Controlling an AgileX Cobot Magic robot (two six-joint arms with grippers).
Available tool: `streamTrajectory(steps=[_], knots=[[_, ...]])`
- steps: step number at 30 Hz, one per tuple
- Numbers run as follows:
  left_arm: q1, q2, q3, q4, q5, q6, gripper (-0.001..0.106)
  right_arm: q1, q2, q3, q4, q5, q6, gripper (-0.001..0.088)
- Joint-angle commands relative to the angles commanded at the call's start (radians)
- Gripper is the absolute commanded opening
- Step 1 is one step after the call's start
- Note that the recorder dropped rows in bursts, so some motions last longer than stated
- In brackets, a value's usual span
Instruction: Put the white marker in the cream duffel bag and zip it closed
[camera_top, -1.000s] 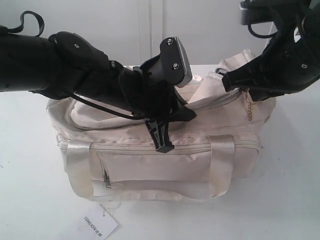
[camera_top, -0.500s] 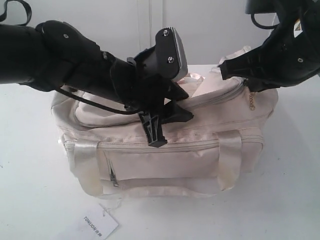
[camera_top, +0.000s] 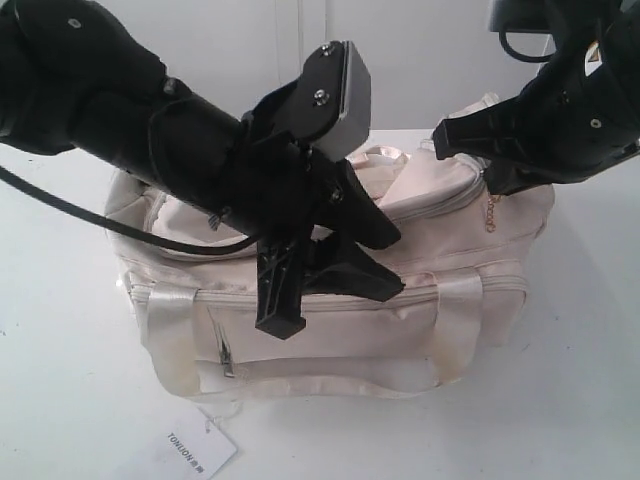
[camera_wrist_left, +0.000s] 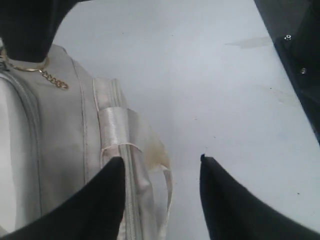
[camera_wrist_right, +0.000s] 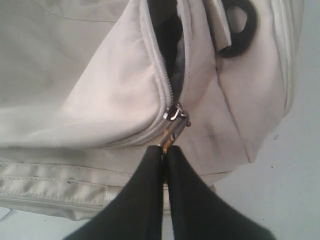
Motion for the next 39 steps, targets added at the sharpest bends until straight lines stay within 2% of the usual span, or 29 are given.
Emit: streamTrajectory(steps=[4, 8, 11, 15, 17, 19, 21, 25, 39], knots=[[-0.018, 0.020, 0.000, 0.033, -0.022, -0.001, 0.051, 0.000, 0.000, 0.000, 0.000, 0.000, -0.003, 0.0000], [-0.086, 0.015, 0.000, 0.200, -0.124, -0.087, 0.051, 0.000, 0.000, 0.000, 0.000, 0.001, -0.012, 0.0000], [-0.139, 0.009, 0.000, 0.368, -0.155, -0.225, 0.051, 0.000, 0.000, 0.000, 0.002, 0.001, -0.017, 0.0000], [-0.210, 0.011, 0.000, 0.682, -0.180, -0.520, 0.051, 0.000, 0.000, 0.000, 0.000, 0.001, -0.021, 0.0000], [-0.257, 0.011, 0.000, 0.865, -0.224, -0.678, 0.051, 0.000, 0.000, 0.000, 0.000, 0.001, -0.026, 0.0000], [-0.302, 0.011, 0.000, 0.984, -0.272, -0.792, 0.051, 0.000, 0.000, 0.000, 0.000, 0.001, -0.026, 0.0000], [-0.339, 0.011, 0.000, 1.027, -0.308, -0.832, 0.051, 0.000, 0.000, 0.000, 0.000, 0.001, -0.026, 0.0000], [-0.369, 0.013, 0.000, 1.035, -0.386, -0.841, 0.051, 0.000, 0.000, 0.000, 0.000, 0.001, -0.026, 0.0000], [-0.370, 0.137, 0.000, 1.035, -0.649, -0.835, 0.051, 0.000, 0.000, 0.000, 0.005, 0.001, -0.026, 0.0000]])
